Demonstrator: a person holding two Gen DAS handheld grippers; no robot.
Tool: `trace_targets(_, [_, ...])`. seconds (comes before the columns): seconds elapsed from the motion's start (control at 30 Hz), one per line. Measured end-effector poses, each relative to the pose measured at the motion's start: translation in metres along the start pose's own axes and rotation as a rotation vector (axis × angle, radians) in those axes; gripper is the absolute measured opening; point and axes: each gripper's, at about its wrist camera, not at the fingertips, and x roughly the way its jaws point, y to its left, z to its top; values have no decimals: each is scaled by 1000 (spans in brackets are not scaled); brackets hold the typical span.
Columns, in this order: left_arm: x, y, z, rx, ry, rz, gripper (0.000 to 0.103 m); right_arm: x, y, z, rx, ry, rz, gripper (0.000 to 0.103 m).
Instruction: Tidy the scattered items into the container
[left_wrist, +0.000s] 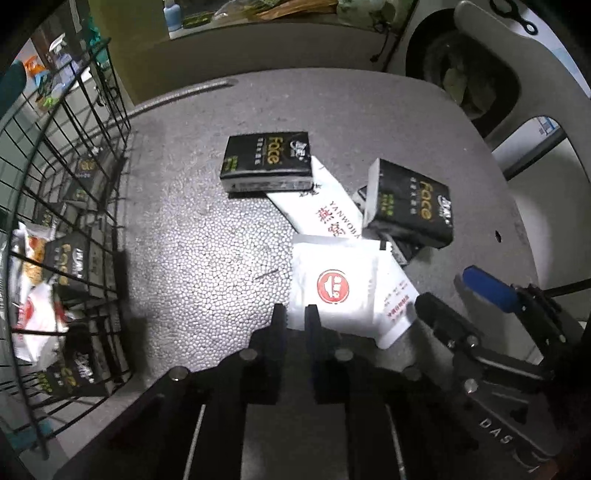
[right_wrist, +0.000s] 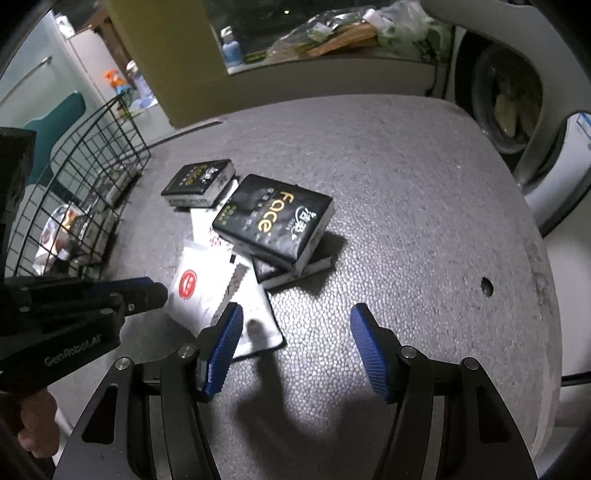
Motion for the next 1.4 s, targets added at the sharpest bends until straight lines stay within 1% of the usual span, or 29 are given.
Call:
trace_targets(0.1, [5,8,1,-32,-1,-18,10,6,2,4,-4,5,0,61])
trace_targets(0.17, [9,11,4,-44,-1,-11,13,11,3,6,-8,11,-4,61])
trace_targets(0.23, [12,14,5,-48,1,-7,20,15,4,8,-10,14,-1,61])
trace_targets(0.43, [19,8,7,-27,-1,-11,21,18,7,9,-7,10,11,61])
trace_targets(0.47, [20,6,7,-24,0,-23,21,17,5,8,2,9,28,61])
trace_targets(0.53, [22,3,8,-22,-5,-22,20,15,1,7,28,12,60,61])
trace_targets(0.63, [27,-1,11,-30,-4,-60,20,9,-4,6,52,10,98,61])
trace_targets(0.77, [28,-3,9,-32,-2,-94,20,0,-15,3,114,18,182,61])
trace_targets(0.87, [32,-9,16,-38,8,-140,20,-2,-17,1,128,24,205,61])
trace_targets(0.97, [33,-11,15,-33,3,-139,21,-3,-20,3,160,30,242,61])
trace_targets(1.1, [34,-9,16,-50,4,-160,21,-7,-13,5,147,26,277,61])
trace_targets(1.2, [35,-9,17,-53,7,-162,21,-10,-11,6,152,22,303,61])
trace_targets(1.27, [36,-9,18,-57,8,-164,21,-11,-8,7,143,22,294,61])
trace_targets(1.4, [37,-9,18,-59,7,-167,21,-12,-7,12,145,23,303,61])
